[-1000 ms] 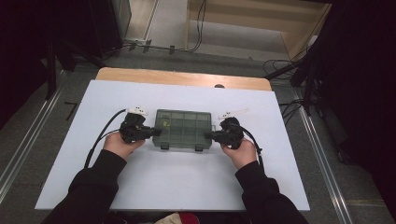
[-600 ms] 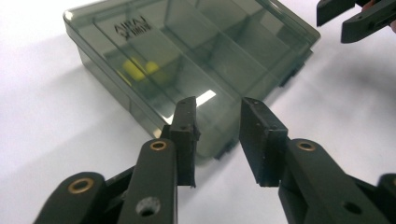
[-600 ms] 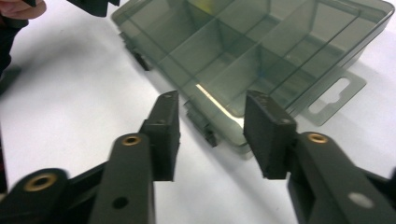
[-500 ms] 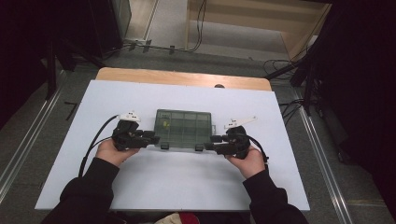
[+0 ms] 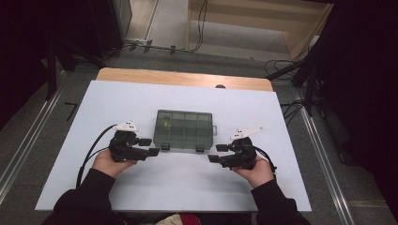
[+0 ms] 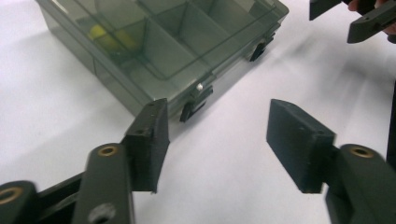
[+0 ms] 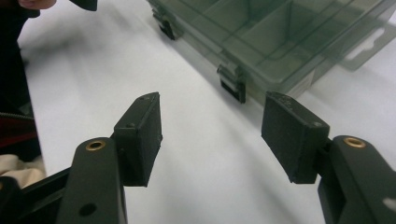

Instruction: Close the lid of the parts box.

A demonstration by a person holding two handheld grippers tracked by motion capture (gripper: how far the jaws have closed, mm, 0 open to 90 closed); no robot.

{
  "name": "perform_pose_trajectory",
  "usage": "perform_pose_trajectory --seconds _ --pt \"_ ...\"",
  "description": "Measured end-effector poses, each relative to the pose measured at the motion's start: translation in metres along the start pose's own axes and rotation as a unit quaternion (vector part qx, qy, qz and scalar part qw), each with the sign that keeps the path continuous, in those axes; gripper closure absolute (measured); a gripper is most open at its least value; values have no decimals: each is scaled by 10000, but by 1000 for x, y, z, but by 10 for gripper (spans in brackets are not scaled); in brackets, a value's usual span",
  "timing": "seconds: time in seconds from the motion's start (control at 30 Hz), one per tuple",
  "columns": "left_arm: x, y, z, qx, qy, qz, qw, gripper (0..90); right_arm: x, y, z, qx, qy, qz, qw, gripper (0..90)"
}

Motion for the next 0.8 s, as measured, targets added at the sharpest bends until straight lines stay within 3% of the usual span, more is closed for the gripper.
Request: perform_pose_trajectory --seconds 0.1,0.4,0.6,0.8 --pt "-2 -5 -4 -12 -14 -27 10000 387 3 -6 -5 52 41 89 9999 365" --pt "-5 -18 -15 28 7 30 10000 352 4 -22 -19 18 27 47 10000 360" --pt "-7 -25 -22 21 -23 -50 10000 343 2 -29 -27 -4 -29 5 10000 358" --pt "-9 -37 -34 123 -42 -43 9999 343 -1 -35 -35 -50 -59 139 9999 356"
Point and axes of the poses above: each handheld gripper's, and its own axes: z roughly forward along the jaws, y roughly out of its top, x roughly to its left, the point moved 10 cm from there along z, roughly forward along the jaws, and after that the axes turned 14 degrees about -x, right-handed, at the moved point
